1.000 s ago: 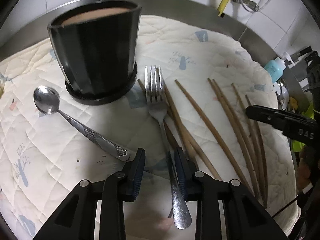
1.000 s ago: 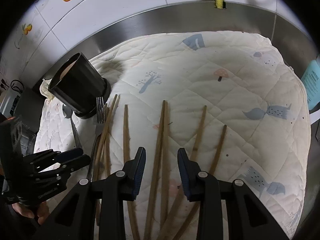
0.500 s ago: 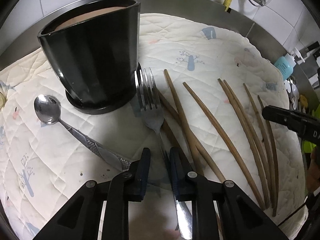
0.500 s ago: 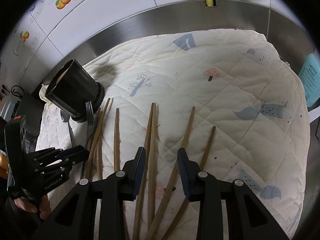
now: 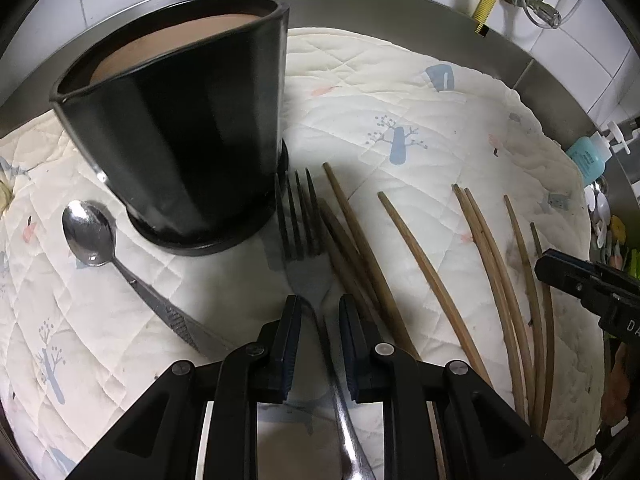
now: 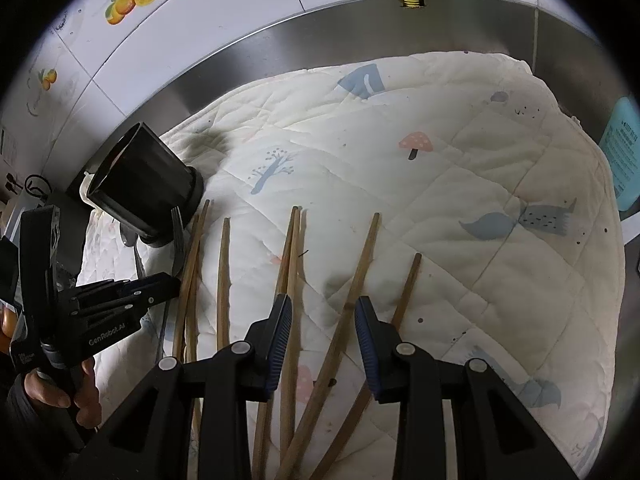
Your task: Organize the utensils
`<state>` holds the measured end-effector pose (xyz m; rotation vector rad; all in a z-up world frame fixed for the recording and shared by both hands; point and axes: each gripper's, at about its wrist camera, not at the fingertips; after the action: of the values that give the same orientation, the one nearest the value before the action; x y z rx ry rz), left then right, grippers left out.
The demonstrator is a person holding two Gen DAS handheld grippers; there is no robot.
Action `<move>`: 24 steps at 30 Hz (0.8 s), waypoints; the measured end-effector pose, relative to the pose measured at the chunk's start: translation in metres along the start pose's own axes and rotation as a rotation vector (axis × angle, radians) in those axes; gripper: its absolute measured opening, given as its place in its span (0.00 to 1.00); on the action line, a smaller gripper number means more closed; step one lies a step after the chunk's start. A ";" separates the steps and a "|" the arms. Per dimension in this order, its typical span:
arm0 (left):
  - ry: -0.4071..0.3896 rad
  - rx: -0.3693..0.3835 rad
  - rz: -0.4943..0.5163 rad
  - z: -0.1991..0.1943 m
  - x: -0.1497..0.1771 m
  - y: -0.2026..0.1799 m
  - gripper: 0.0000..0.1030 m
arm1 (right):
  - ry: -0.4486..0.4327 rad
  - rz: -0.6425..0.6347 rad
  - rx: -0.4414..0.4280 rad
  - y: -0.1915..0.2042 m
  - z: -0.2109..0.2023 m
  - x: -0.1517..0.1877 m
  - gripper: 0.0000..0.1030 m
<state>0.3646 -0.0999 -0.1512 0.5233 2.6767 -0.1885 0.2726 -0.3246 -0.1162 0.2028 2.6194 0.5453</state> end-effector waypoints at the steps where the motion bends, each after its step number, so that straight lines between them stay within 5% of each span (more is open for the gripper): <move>1: -0.001 -0.001 0.000 0.000 0.000 -0.001 0.21 | 0.000 0.000 0.000 0.000 0.000 0.000 0.35; 24: -0.040 0.005 -0.046 0.001 -0.004 0.006 0.24 | -0.017 0.004 -0.019 -0.001 -0.006 0.002 0.35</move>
<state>0.3710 -0.0961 -0.1510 0.4555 2.6519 -0.2168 0.2678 -0.3275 -0.1128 0.2059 2.5973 0.5676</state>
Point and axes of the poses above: each gripper's, at about its wrist camera, not at the fingertips, and z roughly the way its jaws point, y to its left, x to its underside, and after that the axes turned 12 degrees about z, right-handed
